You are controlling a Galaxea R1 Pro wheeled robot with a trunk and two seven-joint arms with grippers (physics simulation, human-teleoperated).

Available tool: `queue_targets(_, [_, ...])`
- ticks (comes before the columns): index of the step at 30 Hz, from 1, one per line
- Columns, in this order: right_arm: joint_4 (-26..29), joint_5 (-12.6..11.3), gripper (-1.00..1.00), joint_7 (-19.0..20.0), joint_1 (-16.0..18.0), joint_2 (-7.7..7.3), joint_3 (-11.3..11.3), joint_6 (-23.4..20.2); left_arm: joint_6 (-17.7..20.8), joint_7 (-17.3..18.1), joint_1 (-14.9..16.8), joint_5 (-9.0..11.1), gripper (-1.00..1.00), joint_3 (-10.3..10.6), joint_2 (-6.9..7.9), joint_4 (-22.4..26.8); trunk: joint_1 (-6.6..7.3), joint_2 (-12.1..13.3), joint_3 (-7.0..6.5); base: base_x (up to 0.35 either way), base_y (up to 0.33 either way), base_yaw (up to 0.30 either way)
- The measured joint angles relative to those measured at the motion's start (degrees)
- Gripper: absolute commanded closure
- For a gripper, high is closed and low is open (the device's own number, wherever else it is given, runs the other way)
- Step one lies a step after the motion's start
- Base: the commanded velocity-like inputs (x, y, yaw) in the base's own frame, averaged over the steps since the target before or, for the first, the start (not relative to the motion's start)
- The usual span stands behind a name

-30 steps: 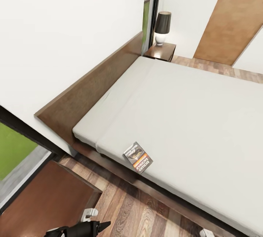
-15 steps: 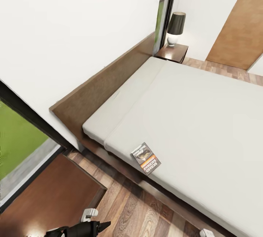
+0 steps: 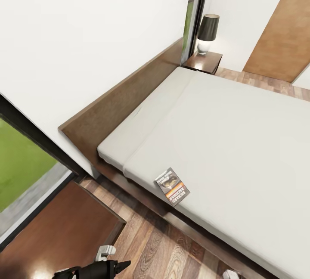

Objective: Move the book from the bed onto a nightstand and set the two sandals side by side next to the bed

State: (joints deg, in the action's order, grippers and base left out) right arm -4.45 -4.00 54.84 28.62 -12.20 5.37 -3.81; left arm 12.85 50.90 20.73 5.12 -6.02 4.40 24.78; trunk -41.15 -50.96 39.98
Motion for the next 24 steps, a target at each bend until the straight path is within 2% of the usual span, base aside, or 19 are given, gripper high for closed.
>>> queue_targets(2, [0.0, -0.1, -1.0, -1.6, 0.0, 4.52, -0.1, 0.2, 0.0, 0.0, 0.0, 0.0, -1.0, 0.0, 0.0, 0.0, 0.0, 0.0, 0.0, 0.0, 0.0, 0.0])
queue_targets(3, [0.0, -0.1, -1.0, -2.3, 0.0, 5.84, 0.0, 0.2, 0.0, 0.0, 0.0, 0.0, -1.0, 0.0, 0.0, 0.0, 0.0, 0.0, 0.0, 0.0, 0.0, 0.0])
queue_targets(6, [0.0, -0.3, -1.0, -5.9, 0.0, 11.98, 0.0, 0.3, -0.1, 0.0, 0.0, -0.1, -1.0, 0.0, -0.04, 0.0, 0.0, 0.0, 0.0, 0.0, 0.0, 0.0])
queue_targets(8, [0.2, -0.4, -1.0, -6.6, 0.0, 13.14, 0.0, 0.3, -0.1, 0.0, 0.0, -0.1, -1.0, 0.0, -0.03, 0.0, 0.0, 0.0, 0.0, 0.0, 0.0, 0.0])
queue_targets(10, [0.5, -0.5, -1.0, -7.0, 0.0, 13.69, 0.1, 0.3, -0.1, -0.1, 0.0, -0.1, -1.0, 0.0, -0.02, 0.0, 0.0, 0.0, 0.0, 0.0, 0.0, 0.0])
queue_targets(15, [1.4, -0.6, -1.0, -7.3, 0.0, 14.33, 0.6, 0.3, -0.1, -0.1, 0.0, -0.1, -1.0, -0.1, 0.0, 0.0, 0.0, 0.0, 0.0, 0.0, 0.0, 0.0])
queue_targets(18, [4.0, -0.9, -1.0, -7.3, 0.0, 15.57, 1.1, 0.3, -0.2, 0.0, 0.0, -0.1, -1.0, -0.2, 0.0, 0.1, 0.0, 0.0, 0.0, 0.0, 0.0, 0.0])
queue_targets(21, [7.8, -2.7, -1.0, -7.2, 0.0, 16.51, 0.9, 0.3, -0.1, 0.0, 0.0, -0.1, -1.0, -0.3, 0.0, 0.1, 0.0, 0.0, 0.0, 0.0, 0.0, 0.0])
queue_targets(23, [11.7, -6.4, -1.0, -7.1, 0.0, 16.95, 1.0, 0.3, -0.2, 0.0, 0.0, -0.1, -1.0, -0.3, 0.0, 0.1, 0.0, 0.0, 0.0, 0.0, 0.0, 0.0])
queue_targets(24, [15.9, -13.4, -1.0, -6.9, 0.1, 17.33, 1.2, 0.2, -0.2, 0.0, 0.0, 0.0, -1.0, -0.3, -0.05, 0.1, 0.0, 0.0, -0.01, 0.0, 0.0, 0.0])
